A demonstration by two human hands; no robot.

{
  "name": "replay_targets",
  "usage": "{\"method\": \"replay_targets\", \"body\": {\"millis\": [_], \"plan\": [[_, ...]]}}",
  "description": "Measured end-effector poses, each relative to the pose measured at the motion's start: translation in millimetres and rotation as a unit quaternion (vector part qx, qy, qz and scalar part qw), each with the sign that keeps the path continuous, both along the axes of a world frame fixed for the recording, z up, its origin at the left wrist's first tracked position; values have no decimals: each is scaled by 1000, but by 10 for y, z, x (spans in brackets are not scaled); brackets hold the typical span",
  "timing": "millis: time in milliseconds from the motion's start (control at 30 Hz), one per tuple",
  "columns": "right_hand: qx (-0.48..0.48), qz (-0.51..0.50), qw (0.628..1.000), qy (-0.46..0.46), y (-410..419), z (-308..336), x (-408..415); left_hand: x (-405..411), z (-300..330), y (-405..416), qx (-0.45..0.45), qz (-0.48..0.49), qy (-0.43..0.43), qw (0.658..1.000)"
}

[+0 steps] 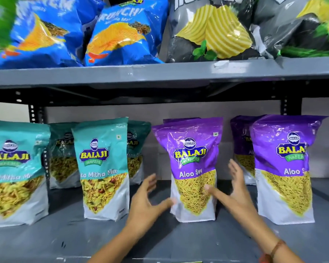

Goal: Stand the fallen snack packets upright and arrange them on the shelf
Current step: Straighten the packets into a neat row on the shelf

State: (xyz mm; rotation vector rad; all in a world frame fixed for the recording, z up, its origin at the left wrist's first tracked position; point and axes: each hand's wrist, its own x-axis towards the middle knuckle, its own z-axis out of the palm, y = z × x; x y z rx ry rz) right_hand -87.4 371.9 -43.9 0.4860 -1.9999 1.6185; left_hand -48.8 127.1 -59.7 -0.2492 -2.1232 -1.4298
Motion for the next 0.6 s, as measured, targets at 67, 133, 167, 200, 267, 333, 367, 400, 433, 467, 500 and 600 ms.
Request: {"method": "replay_targets", "body": {"millis": [67,133,167,200,267,333,367,400,433,467,500,600], "plan": [[-13,-60,993,105,-112,94,197,178,127,-137,24,74,120,990],[-4,-80,980,183,-339,229,396,316,269,-325,22,155,218,963],[3,-68,977,204,-487,297,481,350,318,-451,30,186,245,951],[4,-37,978,205,-650,354,553,369,352,-591,44,207,254,944],[3,56,985,164,-1026,425,648,405,346,-938,70,227,232,943],[20,128,986,102,-1372,430,628,414,276,-1272,82,214,171,958],[35,146,986,67,-1506,392,567,407,236,-1396,88,190,125,970],[46,155,986,30,-1677,349,490,396,202,-1556,92,153,75,981],[54,163,985,-10,-1846,304,409,368,168,-1721,91,110,21,989],[67,169,982,-48,-1996,252,326,332,128,-1883,80,74,-36,993],[87,174,977,-81,-2114,196,243,290,96,-2018,55,46,-91,993],[157,181,960,-146,-2274,6,65,165,-46,-2254,-40,-19,-202,978]]}}
